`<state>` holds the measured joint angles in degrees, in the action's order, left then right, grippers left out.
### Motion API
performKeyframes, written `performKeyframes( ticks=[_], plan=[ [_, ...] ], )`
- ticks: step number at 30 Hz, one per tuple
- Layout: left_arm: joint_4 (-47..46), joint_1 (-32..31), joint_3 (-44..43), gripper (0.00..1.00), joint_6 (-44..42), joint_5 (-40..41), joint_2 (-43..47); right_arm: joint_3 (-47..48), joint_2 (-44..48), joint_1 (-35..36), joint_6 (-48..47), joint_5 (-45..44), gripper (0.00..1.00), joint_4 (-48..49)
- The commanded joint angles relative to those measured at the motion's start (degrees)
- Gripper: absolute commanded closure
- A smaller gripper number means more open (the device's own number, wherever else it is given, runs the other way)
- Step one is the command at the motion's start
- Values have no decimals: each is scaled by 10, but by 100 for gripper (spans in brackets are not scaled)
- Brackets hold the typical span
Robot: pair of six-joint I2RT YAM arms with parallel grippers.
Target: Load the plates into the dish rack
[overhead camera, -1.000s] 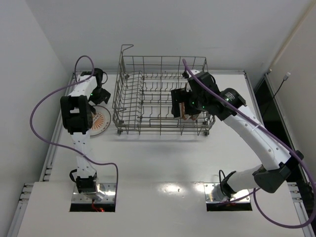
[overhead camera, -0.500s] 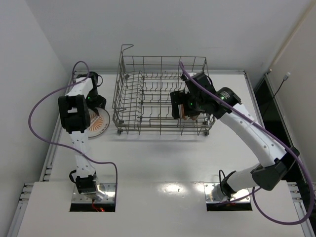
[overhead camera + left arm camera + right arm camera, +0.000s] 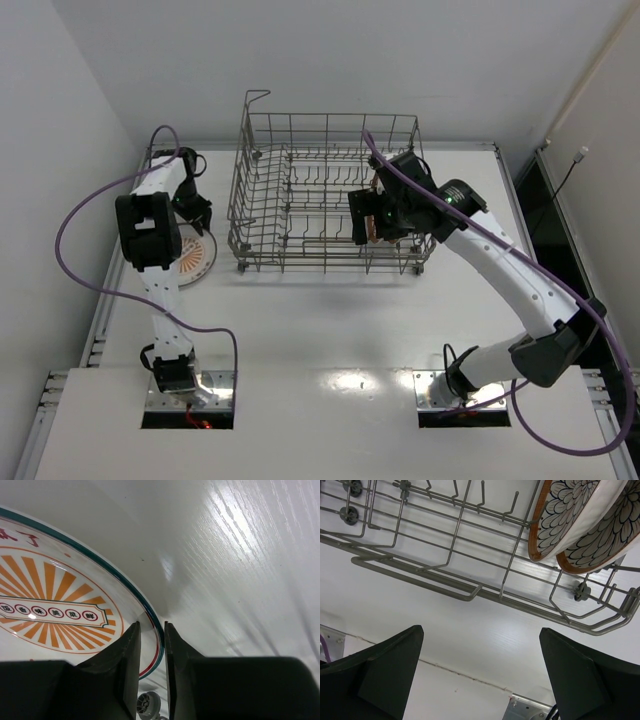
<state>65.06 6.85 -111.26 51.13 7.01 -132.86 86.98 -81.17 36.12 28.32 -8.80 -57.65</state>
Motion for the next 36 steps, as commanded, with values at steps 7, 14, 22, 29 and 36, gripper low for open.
performKeyframes(
  ticks=[7,14,22,29,36],
  plan=[
    [-70,4,-30,100,30,-103,101,-7,17,-3,2,5,0,3],
    [-92,4,-49,100,49,-122,173,-17,43,-3,-8,5,0,22],
    [-114,10,-67,100,43,-134,234,-17,43,-3,-8,12,0,22],
    [-146,10,-77,100,43,-146,285,-23,65,-8,-13,12,0,22],
    [-224,29,-151,100,43,-159,317,-11,98,-8,1,-60,0,-13]
  ],
)
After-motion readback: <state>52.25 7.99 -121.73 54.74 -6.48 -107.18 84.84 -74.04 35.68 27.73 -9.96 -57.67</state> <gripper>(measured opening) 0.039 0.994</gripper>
